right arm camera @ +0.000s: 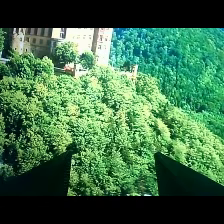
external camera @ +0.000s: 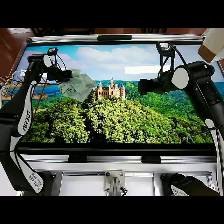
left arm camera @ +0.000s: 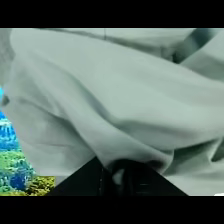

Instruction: Fold the shirts.

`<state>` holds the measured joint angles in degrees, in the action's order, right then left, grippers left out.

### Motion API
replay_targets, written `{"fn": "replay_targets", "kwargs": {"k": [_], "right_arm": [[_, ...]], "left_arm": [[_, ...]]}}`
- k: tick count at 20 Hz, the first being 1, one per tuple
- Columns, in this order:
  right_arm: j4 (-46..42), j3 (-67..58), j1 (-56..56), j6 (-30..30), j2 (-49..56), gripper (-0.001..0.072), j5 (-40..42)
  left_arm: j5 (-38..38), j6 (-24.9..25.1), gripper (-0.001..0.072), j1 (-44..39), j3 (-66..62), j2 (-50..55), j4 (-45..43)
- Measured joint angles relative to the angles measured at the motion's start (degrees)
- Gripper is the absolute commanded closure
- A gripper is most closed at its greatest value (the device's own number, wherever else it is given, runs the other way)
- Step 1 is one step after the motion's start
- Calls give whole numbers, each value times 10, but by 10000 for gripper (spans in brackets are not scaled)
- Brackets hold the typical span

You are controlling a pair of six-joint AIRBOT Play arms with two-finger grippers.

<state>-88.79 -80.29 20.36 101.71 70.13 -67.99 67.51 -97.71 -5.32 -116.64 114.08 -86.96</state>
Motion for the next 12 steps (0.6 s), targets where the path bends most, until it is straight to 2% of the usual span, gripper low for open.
{"fn": "replay_targets", "kwargs": {"k": [4, 8, 12], "right_arm": [[10, 0, 1, -14, -37, 88, -1], [-3, -1, 1, -10, -136, 88, -6], [-21, -1, 1, 8, -241, 90, -62]], "left_arm": [[-19, 16, 669, -39, -2, -127, 20], [-31, 46, 669, -118, 0, -295, 29], [8, 52, 669, -209, 49, -411, 30]]}}
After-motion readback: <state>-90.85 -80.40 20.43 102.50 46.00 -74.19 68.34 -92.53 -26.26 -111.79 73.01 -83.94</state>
